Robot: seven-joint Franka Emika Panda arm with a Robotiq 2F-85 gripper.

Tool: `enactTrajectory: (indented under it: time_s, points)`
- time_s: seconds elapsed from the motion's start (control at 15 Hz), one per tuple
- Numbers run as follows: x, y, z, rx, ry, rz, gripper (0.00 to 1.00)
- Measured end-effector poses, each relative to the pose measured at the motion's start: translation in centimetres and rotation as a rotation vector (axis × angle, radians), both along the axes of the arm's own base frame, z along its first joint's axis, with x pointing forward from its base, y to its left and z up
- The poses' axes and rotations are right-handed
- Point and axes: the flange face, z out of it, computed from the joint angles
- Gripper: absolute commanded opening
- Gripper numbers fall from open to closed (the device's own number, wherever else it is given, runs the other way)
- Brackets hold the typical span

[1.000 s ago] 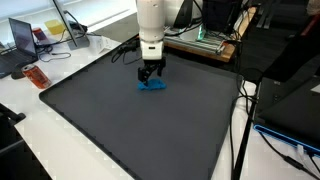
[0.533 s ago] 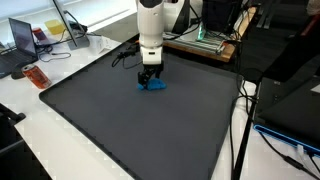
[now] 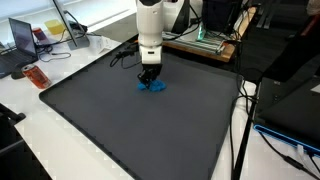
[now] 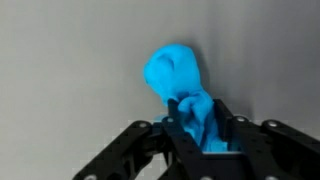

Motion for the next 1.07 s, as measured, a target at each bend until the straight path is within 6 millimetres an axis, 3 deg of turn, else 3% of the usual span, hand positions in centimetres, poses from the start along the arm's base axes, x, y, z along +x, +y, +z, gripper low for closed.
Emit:
enactTrajectory:
  time_s: [0.13,0.87,0.93,1.07]
  points:
    - [0.08,0.14,0.14,0.001,-0.002,0.007,0.03]
    - [0.34,0.42,0.34,0.015,0.000,0.060,0.03]
    - [0.35,0.42,0.33,0.017,0.001,0.062,0.32]
    - [0.38,0.41,0.34,0.024,0.006,0.067,0.37]
